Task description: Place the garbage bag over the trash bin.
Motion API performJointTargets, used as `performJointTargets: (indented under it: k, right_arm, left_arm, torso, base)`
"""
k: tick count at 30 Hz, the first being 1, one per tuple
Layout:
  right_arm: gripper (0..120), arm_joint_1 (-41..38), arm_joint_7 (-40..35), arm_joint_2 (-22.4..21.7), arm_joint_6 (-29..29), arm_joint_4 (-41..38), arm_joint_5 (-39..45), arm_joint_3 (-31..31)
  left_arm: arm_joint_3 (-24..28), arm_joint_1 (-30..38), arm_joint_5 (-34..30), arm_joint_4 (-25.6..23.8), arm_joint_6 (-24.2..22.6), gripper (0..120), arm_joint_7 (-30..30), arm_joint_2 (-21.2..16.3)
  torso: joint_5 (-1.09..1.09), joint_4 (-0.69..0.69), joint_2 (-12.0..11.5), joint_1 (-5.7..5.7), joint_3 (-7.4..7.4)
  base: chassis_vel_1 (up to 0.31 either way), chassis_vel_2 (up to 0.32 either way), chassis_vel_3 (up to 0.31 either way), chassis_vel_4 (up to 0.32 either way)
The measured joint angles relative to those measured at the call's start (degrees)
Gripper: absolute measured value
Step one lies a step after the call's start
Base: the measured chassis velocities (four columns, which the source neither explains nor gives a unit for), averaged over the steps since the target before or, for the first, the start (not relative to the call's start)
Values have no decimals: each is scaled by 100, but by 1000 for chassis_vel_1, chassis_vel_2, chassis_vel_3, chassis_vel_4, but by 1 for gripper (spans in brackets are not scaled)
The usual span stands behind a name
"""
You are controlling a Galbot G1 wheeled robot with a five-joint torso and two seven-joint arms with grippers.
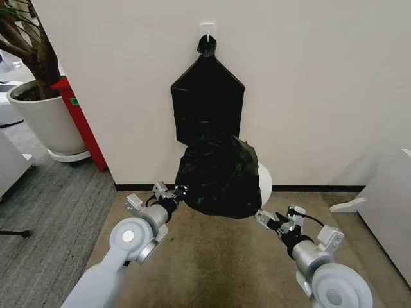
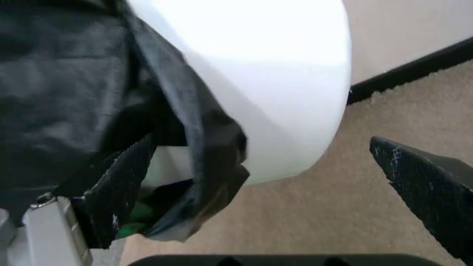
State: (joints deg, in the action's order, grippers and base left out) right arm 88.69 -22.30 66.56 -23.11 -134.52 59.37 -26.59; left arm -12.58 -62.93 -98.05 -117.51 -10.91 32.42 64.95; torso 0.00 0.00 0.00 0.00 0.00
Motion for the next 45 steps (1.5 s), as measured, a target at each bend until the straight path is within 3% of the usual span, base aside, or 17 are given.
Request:
performJointTargets:
  k: [9,14,21,25,30,34,39,45]
  right_arm:
    - [100,345,-61,184,-13,-486,-84,-20]
    - [100,264,-391,245,-110,-868,-370,-89]
    - [100,-370,-838,-316,-160,-893,-302,-109]
    - [100,-915,-794,-777,-155,-893,-49,167]
    - [85,-2352,-729,-1289,-267,-891,663,709]
    - [74,-3199,-726,-1294,-306,-850,769,1443]
    - [59,-4229,-1072,-760,-339,-211,600,2882]
    - [42,-4947,-1980,-72,-400,908,585,3676]
  left_arm:
    - [-12,43,54,87,-1,3,67,3]
    - [166,64,906,204,-29,3,104,27]
    - [358,36,1832,375,-87,3,-100,1]
    - [432,64,1986,438,-87,3,-165,-4]
    - [519,137,2283,546,-79,3,-174,-3]
    - [582,202,2558,638,-70,3,-163,-16]
    - [833,409,3274,836,-73,3,-179,-20]
    - [1043,559,3843,902,-78,3,-200,-55]
  torso:
    - [-1,-1,0,0,0]
    - [-1,-1,0,0,0]
    - [0,-1,0,0,0]
    - [0,0,0,0,0]
    - [-1,0,0,0,0]
    - [-3,0,0,0,0]
    - [-2,1,-1,1,1]
    - [-2,1,-1,1,1]
  base:
    - [0,0,0,0]
    - [0,0,0,0]
    - [0,0,0,0]
    - [0,0,0,0]
    - [0,0,0,0]
    - [0,0,0,0]
    - [0,0,0,0]
    - [0,0,0,0]
